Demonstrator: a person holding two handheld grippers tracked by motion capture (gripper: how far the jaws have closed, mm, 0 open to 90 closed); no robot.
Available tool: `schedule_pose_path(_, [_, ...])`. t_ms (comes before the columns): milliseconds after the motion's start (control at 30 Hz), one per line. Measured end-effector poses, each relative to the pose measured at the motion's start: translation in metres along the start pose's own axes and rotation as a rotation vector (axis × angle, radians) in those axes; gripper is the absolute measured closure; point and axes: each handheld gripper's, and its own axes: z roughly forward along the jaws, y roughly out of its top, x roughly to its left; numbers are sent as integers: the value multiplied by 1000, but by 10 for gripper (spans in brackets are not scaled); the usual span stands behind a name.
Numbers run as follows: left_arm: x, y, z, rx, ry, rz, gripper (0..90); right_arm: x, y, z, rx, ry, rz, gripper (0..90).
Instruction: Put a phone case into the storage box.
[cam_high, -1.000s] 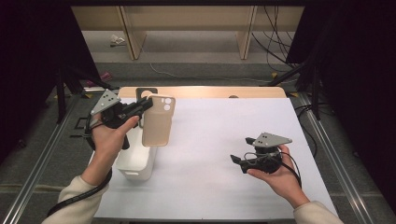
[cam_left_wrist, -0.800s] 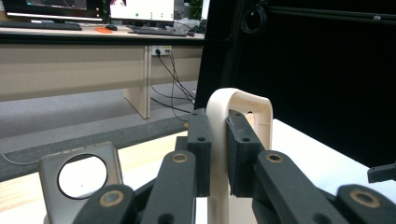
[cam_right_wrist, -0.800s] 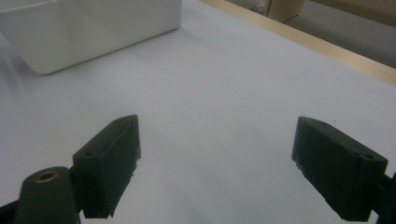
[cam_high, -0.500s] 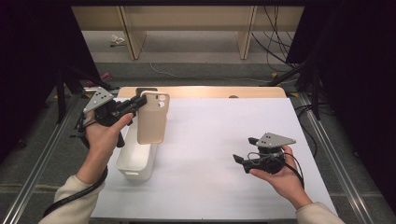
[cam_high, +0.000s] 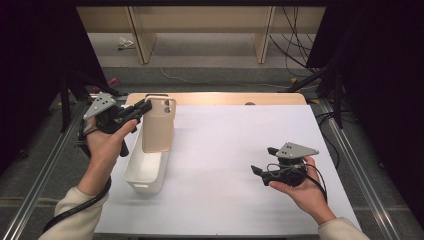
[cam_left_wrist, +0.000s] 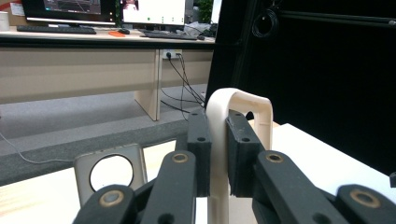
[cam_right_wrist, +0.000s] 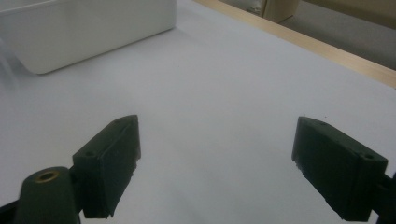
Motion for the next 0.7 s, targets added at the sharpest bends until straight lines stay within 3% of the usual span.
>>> schedule_pose_path(700, [12,1,-4,-9,18,-5,813,-3,-3,-5,-9,-9,16,162])
